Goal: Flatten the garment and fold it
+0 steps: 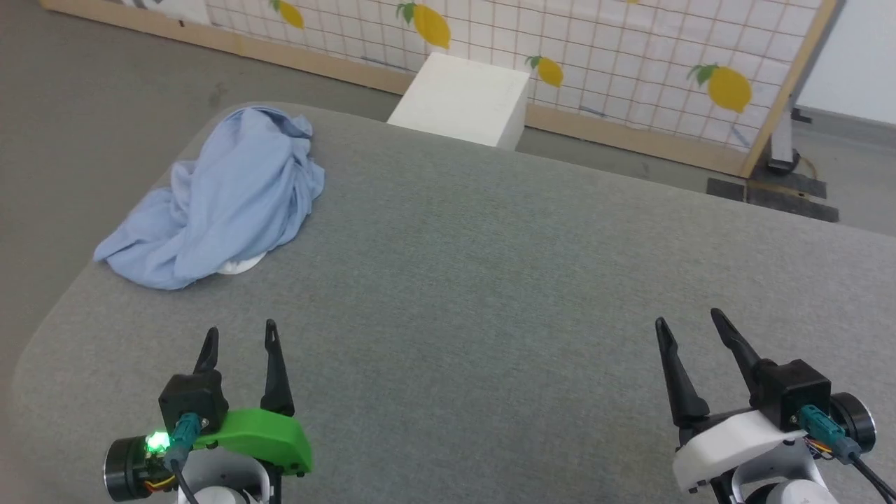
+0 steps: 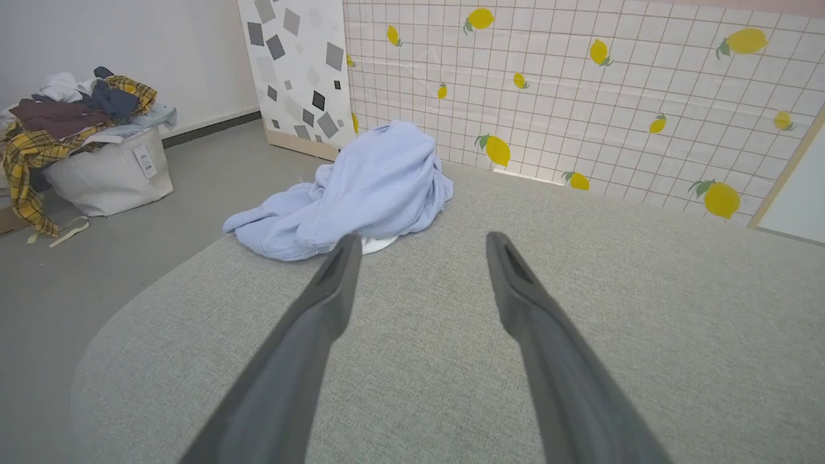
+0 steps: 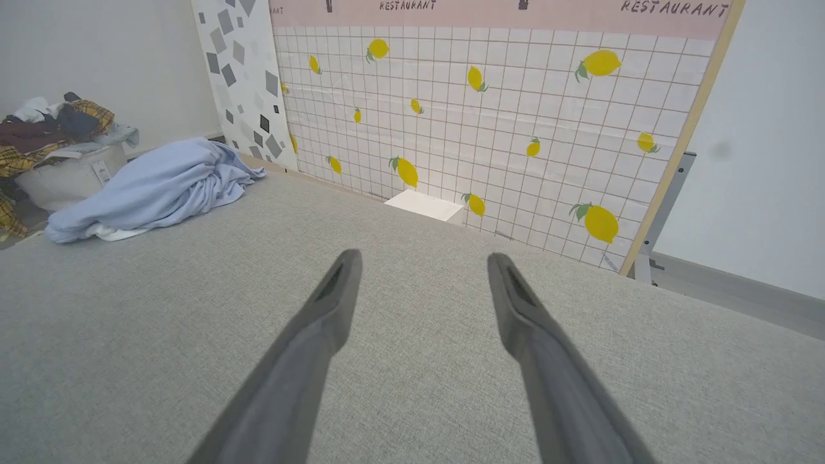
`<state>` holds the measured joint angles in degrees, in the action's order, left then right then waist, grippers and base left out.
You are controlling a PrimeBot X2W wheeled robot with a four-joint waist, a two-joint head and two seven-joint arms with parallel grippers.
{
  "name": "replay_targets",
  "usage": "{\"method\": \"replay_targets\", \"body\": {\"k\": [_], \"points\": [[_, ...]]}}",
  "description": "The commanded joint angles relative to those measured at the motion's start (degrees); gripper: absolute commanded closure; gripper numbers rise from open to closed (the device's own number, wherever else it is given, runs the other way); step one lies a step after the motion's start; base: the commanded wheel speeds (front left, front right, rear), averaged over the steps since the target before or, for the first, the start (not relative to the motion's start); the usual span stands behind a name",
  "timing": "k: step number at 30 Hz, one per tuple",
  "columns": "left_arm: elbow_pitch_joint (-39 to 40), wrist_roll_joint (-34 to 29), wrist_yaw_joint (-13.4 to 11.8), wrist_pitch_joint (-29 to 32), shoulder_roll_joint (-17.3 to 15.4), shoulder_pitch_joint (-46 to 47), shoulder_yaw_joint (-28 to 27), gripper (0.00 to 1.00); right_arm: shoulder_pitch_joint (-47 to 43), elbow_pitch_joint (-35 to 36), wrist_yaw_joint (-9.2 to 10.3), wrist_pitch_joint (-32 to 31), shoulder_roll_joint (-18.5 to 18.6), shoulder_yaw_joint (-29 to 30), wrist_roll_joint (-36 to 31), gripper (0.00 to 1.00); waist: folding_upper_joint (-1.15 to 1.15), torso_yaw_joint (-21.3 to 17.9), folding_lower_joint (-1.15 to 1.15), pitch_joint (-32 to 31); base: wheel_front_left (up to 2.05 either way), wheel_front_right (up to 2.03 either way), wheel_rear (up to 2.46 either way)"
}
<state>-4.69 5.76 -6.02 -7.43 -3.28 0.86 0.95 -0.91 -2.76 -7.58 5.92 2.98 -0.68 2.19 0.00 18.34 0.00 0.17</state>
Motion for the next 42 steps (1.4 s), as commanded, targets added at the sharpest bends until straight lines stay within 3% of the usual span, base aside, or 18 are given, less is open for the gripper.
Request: {"method": "replay_targets", "body": {"k": [1, 42], "points": [[-0.3, 0.7, -0.5, -0.7, -0.1, -0.1, 0.0, 0.00, 0.3, -0.2, 0.05, 0.6, -0.1, -0.1, 0.6, 0.00, 0.00, 1.0, 0.00, -0.1, 0.00, 0.00, 0.00], [-2.4, 3.8, -4.3, -5.5, 0.3, -0.3, -0.1, 0.00, 0.5, -1.3, 0.07, 3.6, -0.1, -0.4, 2.3, 0.00, 0.00, 13.4, 0.00, 0.7, 0.00, 0.00, 0.00]]}}
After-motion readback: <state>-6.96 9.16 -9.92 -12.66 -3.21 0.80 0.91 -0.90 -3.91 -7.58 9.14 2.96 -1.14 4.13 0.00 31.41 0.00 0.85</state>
